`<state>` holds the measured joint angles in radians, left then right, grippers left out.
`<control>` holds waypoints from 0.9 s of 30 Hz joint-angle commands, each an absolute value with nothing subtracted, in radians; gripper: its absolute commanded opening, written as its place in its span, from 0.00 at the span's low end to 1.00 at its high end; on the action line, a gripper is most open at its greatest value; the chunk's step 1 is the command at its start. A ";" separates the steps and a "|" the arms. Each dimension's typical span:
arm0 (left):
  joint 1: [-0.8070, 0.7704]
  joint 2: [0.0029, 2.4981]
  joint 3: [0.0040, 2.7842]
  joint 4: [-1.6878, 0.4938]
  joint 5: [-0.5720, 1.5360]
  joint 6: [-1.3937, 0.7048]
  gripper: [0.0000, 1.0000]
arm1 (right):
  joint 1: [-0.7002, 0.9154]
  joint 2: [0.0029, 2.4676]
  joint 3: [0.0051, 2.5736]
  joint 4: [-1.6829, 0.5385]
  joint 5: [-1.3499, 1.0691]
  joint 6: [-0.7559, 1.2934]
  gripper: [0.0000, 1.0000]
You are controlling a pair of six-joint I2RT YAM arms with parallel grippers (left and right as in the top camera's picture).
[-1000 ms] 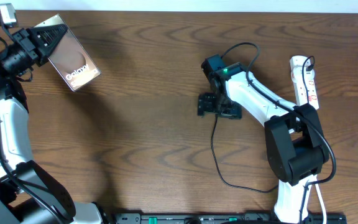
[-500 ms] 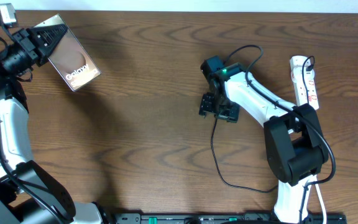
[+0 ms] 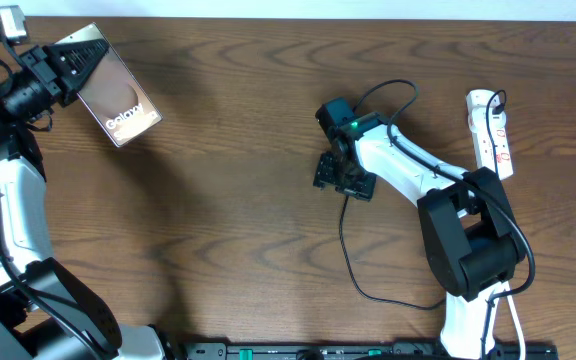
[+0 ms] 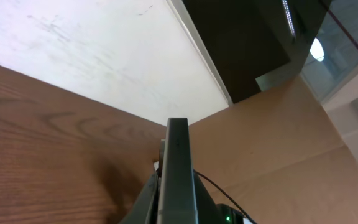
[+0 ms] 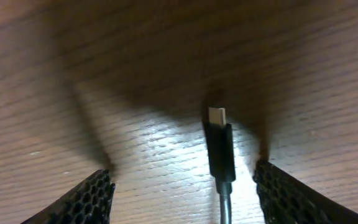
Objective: Plug charger to phone and switch on socket
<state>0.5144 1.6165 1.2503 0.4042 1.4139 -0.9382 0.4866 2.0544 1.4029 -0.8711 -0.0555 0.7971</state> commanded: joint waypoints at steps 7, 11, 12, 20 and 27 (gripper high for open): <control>0.516 1.614 1.256 0.413 1.441 -0.936 0.07 | 0.471 2.048 1.392 -0.833 -0.051 0.783 0.53; 0.516 1.614 1.256 0.413 1.445 -0.936 0.07 | 0.471 2.048 1.392 -0.821 -0.051 0.777 0.45; 0.516 1.614 1.256 0.413 1.448 -0.936 0.07 | 0.471 2.048 1.392 -0.822 -0.052 0.777 0.41; 0.516 1.614 1.256 0.413 1.448 -0.936 0.07 | 0.472 2.048 1.392 -0.829 -0.093 0.777 0.21; 0.516 1.614 1.256 0.413 1.449 -0.936 0.07 | 0.472 2.048 1.392 -0.838 -0.112 0.777 0.01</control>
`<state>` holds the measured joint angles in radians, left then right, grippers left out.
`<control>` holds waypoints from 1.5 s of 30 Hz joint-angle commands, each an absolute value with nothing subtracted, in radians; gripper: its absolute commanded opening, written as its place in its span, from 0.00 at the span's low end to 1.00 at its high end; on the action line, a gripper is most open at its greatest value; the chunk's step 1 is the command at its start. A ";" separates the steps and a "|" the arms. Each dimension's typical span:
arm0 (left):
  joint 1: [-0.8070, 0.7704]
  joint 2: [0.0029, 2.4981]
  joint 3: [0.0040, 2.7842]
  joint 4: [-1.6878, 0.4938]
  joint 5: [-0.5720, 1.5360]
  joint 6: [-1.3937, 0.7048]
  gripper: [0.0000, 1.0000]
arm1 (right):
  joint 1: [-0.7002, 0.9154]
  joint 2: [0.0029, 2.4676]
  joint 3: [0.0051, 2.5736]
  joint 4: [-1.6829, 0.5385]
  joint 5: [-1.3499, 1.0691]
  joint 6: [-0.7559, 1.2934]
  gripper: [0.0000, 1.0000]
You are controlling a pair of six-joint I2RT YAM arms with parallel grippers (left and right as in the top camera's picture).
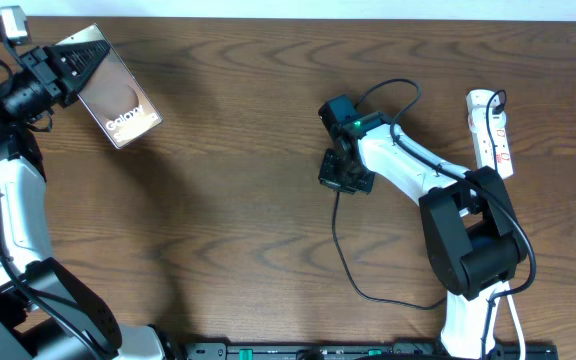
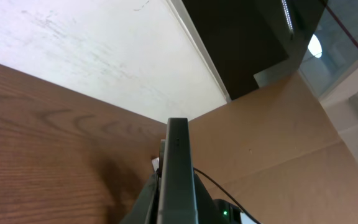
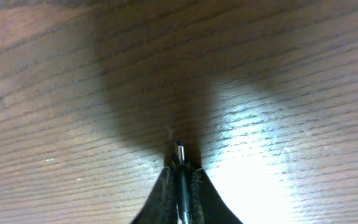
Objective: Plug charger to phone and switch on socket
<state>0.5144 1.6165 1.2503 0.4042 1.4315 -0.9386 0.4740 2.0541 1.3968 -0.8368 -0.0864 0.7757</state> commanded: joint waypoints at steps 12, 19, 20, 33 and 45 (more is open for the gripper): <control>0.516 1.614 1.256 0.413 1.449 -0.936 0.07 | 0.472 2.048 1.392 -0.843 -0.141 0.776 0.20; 0.516 1.614 1.256 0.413 1.452 -0.936 0.07 | 0.473 2.048 1.392 -0.859 -0.141 0.777 0.28; 0.516 1.614 1.256 0.413 1.452 -0.936 0.07 | 0.473 2.048 1.392 -0.862 -0.141 0.777 0.28; 0.516 1.614 1.256 0.413 1.452 -0.936 0.07 | 0.494 2.048 1.392 -0.868 -0.141 0.781 0.17; 0.516 1.614 1.256 0.413 1.453 -0.936 0.08 | 0.495 2.048 1.392 -0.863 -0.145 0.781 0.02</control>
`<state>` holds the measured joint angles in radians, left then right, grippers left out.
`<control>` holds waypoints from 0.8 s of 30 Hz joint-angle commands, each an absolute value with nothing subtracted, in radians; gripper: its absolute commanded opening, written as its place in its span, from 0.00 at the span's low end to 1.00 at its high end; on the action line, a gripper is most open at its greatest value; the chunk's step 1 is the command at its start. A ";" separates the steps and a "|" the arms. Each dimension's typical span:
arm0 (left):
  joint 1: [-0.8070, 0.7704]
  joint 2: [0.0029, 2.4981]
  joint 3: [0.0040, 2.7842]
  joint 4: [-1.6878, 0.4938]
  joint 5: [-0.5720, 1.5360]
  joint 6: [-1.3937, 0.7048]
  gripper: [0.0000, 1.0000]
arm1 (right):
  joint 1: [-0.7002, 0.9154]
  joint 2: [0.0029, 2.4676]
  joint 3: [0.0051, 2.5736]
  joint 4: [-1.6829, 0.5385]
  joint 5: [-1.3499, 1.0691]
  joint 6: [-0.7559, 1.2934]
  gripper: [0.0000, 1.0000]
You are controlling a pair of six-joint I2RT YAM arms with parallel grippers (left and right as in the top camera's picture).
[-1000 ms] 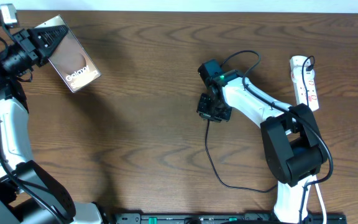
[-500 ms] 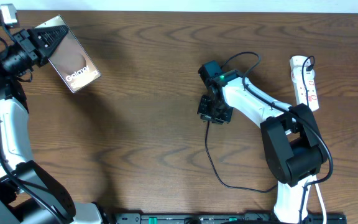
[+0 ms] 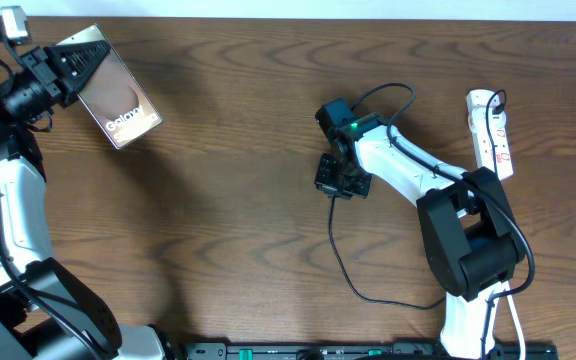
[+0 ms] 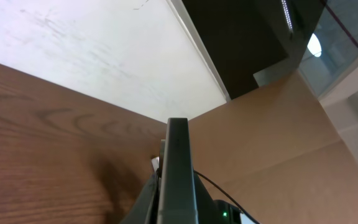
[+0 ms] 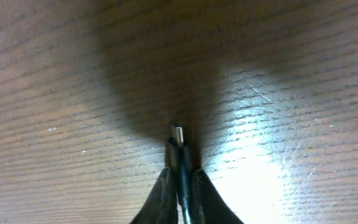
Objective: Plug charger to phone and switch on socket
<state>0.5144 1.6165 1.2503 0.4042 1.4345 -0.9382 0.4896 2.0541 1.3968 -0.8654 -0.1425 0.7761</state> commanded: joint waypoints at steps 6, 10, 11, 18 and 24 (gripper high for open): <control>0.516 1.614 1.256 0.413 1.453 -0.936 0.07 | 0.495 2.048 1.392 -0.851 -0.167 0.781 0.01; 0.516 1.614 1.256 0.413 1.453 -0.936 0.07 | 0.495 2.048 1.392 -0.848 -0.176 0.781 0.01; 0.516 1.614 1.256 0.413 1.453 -0.936 0.07 | 0.495 2.048 1.392 -0.849 -0.176 0.781 0.01; 0.516 1.614 1.257 0.413 1.456 -0.936 0.07 | 0.495 2.048 1.392 -0.849 -0.205 0.773 0.01; 0.516 1.614 1.256 0.413 1.456 -0.936 0.07 | 0.474 2.048 1.392 -0.729 -0.593 0.567 0.01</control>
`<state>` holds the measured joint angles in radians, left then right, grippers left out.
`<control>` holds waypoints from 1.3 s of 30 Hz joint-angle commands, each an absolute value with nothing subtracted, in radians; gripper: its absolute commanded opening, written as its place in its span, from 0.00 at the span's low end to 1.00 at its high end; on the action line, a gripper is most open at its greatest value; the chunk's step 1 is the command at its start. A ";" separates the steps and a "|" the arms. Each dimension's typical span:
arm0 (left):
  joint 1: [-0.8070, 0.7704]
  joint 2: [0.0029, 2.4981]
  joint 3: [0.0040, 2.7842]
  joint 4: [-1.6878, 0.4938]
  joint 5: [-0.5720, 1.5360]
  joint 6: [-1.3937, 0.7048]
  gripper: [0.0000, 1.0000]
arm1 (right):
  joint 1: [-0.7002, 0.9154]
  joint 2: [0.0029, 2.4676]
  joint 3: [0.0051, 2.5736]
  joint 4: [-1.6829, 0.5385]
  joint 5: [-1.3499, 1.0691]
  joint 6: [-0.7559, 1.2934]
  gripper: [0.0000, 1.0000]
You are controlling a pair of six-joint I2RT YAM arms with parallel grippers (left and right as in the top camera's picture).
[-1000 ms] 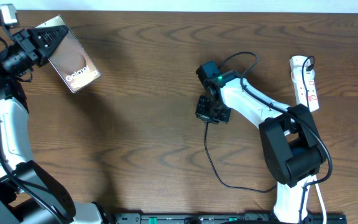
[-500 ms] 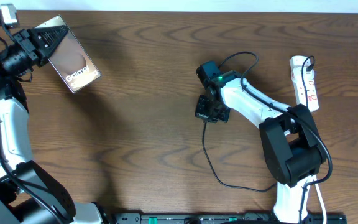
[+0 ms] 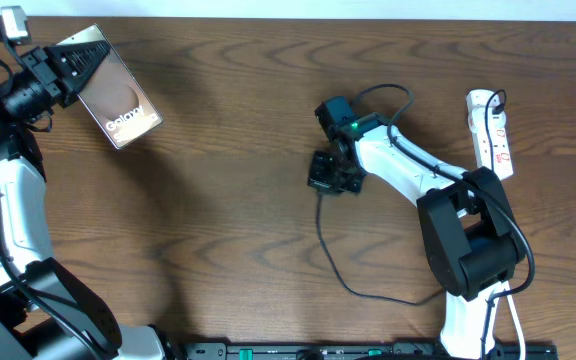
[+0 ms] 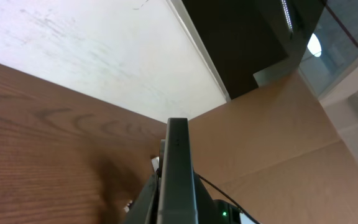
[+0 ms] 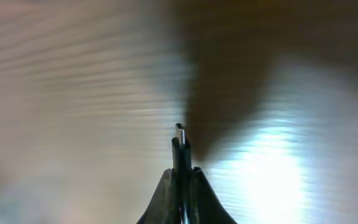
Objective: Plug charger to phone and switch on socket
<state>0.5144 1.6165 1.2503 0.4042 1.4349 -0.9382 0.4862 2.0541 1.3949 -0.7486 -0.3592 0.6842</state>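
Note:
My left gripper [image 3: 68, 62] is shut on the Galaxy phone [image 3: 118, 100], held raised at the far left with its screen toward the overhead camera. The left wrist view shows the phone [image 4: 178, 174] edge-on between the jaws. Near the table's middle, my right gripper [image 3: 326, 172] is shut on the charger plug [image 5: 180, 146], whose metal tip pokes out past the fingertips just above the wood. Its black cable [image 3: 333, 260] trails down toward the front. The white socket strip [image 3: 492, 132] lies at the far right.
The brown wooden table [image 3: 228, 230] spans the overhead view. A second black cable loop [image 3: 393, 92] arches behind the right wrist. A rail runs along the front edge [image 3: 348, 350]. Cardboard and a white wall stand behind the table in the left wrist view.
My right gripper, still shut on the plug, has shifted slightly left and the wood below it now blurs. The cable's slack has followed. The left arm and phone have not moved.
At first my right gripper stood open over the plug lying on the wood. It was then shut on the plug, and has since held it while shifting left in small steps. My left gripper kept the phone raised throughout.

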 commanded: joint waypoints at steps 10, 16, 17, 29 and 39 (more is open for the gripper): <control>0.516 1.614 1.256 0.413 1.456 -0.936 0.07 | 0.446 2.048 1.392 -0.742 -0.817 0.273 0.01; 0.516 1.614 1.256 0.413 1.456 -0.936 0.07 | 0.448 2.048 1.392 -0.753 -1.144 -0.211 0.01; 0.516 1.614 1.256 0.413 1.456 -0.936 0.08 | 0.449 2.048 1.392 -0.752 -1.143 -0.234 0.01; 0.516 1.614 1.256 0.413 1.456 -0.936 0.07 | 0.509 2.048 1.392 -0.752 -1.143 -0.395 0.01; 0.516 1.614 1.257 0.413 1.456 -0.936 0.07 | 0.537 2.048 1.392 -0.748 -1.118 -0.372 0.01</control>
